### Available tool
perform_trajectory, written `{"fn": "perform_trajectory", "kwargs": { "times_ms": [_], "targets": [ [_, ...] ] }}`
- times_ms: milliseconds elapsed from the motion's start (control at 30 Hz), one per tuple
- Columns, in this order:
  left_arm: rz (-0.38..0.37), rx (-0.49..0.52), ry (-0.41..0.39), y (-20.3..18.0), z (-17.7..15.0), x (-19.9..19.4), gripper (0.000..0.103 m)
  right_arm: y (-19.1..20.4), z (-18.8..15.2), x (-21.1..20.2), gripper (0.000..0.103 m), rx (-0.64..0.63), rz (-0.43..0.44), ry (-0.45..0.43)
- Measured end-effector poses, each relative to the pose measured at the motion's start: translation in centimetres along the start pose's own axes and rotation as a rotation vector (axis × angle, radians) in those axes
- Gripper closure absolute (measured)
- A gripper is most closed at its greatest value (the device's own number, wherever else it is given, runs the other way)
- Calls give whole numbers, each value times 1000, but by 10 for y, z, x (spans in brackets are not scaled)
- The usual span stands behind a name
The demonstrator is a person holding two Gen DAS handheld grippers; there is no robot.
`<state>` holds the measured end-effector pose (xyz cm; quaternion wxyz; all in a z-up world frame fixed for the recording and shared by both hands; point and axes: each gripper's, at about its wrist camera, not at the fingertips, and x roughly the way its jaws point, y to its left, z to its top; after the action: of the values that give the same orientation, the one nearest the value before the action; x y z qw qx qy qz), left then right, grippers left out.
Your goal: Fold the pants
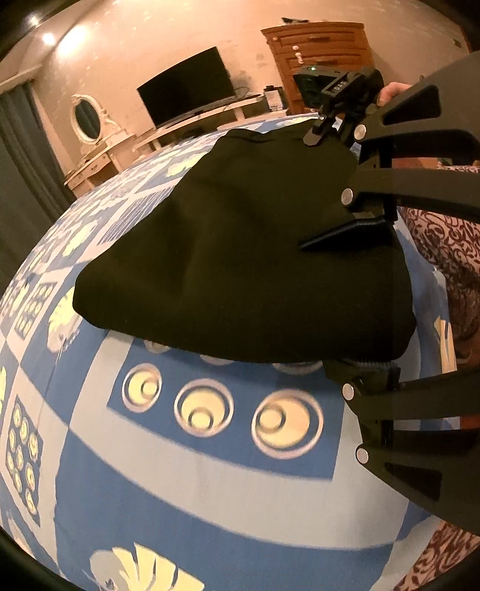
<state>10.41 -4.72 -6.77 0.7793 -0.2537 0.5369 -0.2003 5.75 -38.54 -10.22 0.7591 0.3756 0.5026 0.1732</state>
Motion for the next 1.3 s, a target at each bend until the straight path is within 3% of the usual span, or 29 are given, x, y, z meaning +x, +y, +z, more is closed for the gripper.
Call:
{"fn": "perform_trajectory", "kwargs": {
  "times_ms": [667,733,867,933,1033,1100,1167,1300],
  "targets": [
    [80,-64,-74,57,1,-59,54,52,11,76,46,-84,60,117],
    [51,-50,-74,63,0,-63,54,57,14,84,43,-95,56,123],
    [-59,-56,-75,80,-4,-74,47,60,14,84,28,-95,77,137],
    [-76,-49,-91,88,-5,-83,45,57,20,74,28,-79,84,145],
    [-79,0,-125,98,0,-99,43,43,33,51,17,-52,94,85],
    [-78,14,-147,104,7,-104,30,36,46,41,15,-63,67,60],
    [-105,5,-163,109,22,-102,30,30,60,43,15,-64,46,68],
    [-143,-8,-167,111,59,-83,30,32,81,64,13,-58,81,83]
  ]
}}
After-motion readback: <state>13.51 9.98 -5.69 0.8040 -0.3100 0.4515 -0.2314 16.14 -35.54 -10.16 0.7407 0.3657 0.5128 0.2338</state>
